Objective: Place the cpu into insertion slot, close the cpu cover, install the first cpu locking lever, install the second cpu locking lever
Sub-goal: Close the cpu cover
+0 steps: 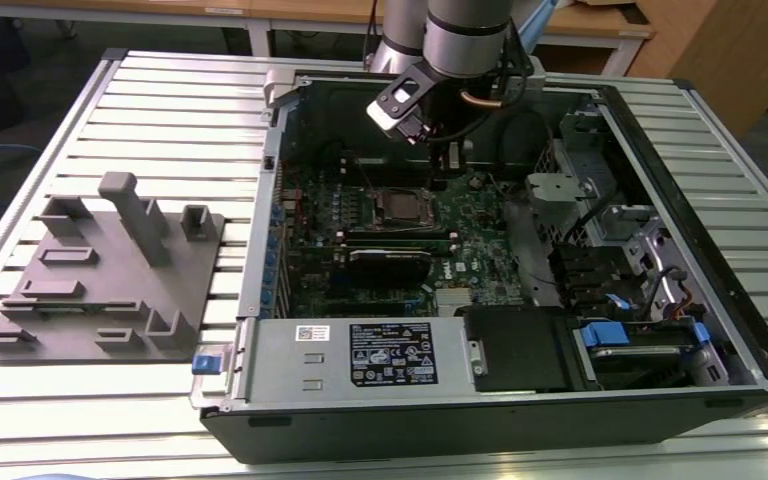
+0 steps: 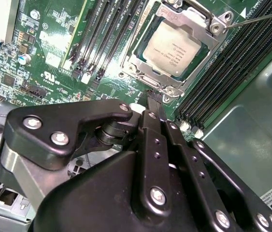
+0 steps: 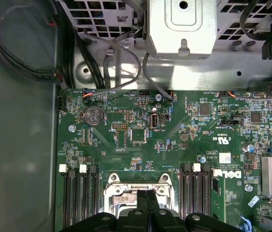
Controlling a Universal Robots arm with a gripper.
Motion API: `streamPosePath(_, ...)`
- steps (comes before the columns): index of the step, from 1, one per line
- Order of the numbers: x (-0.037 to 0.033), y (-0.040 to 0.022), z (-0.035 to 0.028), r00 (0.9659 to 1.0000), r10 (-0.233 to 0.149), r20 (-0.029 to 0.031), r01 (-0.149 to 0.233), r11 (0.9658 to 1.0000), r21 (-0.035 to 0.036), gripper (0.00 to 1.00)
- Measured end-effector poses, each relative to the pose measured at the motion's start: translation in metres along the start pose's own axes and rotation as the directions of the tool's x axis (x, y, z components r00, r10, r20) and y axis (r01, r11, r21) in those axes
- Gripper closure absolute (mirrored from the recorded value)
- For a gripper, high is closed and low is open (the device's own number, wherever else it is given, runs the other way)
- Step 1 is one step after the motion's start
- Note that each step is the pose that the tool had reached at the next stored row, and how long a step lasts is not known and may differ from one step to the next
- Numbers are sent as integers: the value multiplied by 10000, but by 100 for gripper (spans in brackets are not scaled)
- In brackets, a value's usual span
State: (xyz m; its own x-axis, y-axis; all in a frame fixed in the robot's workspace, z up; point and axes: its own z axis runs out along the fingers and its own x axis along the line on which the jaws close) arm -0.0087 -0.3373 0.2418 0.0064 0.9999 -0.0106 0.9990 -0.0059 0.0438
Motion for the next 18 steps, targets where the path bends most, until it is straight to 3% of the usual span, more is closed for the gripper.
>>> streamPosePath(2, 0, 0, 0, 10000, 0, 0, 0, 10000, 6, 90)
streamPosePath(3, 0, 0, 0, 10000, 0, 1, 0, 10000, 42, 90)
streamPosePath(6, 0, 0, 3, 10000, -3, 5, 3, 9996, 280, 90)
streamPosePath(13, 0, -5, 3, 10000, -3, 3, 3, 9996, 294, 90)
streamPosePath(18, 0, -107, 3, 10000, -3, 2, 3, 9997, 264, 90)
